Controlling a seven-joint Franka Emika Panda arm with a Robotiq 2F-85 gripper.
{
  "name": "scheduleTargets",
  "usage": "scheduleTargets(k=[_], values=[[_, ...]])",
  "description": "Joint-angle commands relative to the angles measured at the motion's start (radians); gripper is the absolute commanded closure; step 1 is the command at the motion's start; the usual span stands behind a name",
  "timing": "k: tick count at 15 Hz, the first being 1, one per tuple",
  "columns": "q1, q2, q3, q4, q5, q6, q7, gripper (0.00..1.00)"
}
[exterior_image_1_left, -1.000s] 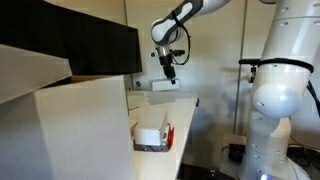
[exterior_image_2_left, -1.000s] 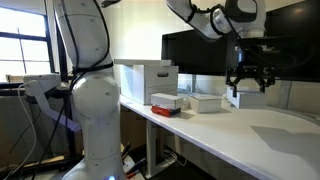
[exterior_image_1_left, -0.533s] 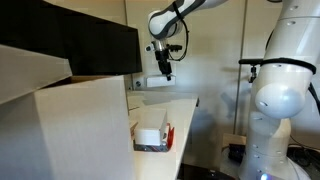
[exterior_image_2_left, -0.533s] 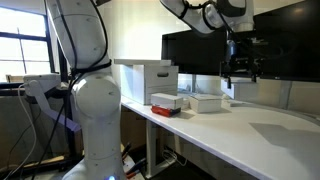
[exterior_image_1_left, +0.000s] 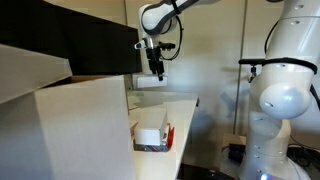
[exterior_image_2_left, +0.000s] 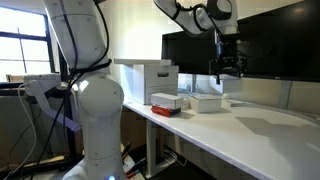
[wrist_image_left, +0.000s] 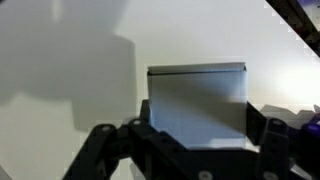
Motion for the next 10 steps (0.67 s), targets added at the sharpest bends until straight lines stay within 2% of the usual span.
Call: scheduleTargets(k=[1,6,10], values=[[0.028,-0.002,0.026,0.002,0.033,0.035,0.021,0.41],[0.076,0.024,0.075,0.011,0.032,0.095,0.037,0.41],[0.108,0.091,0.125,0.040,0.018,0.144,0.074,0.41]])
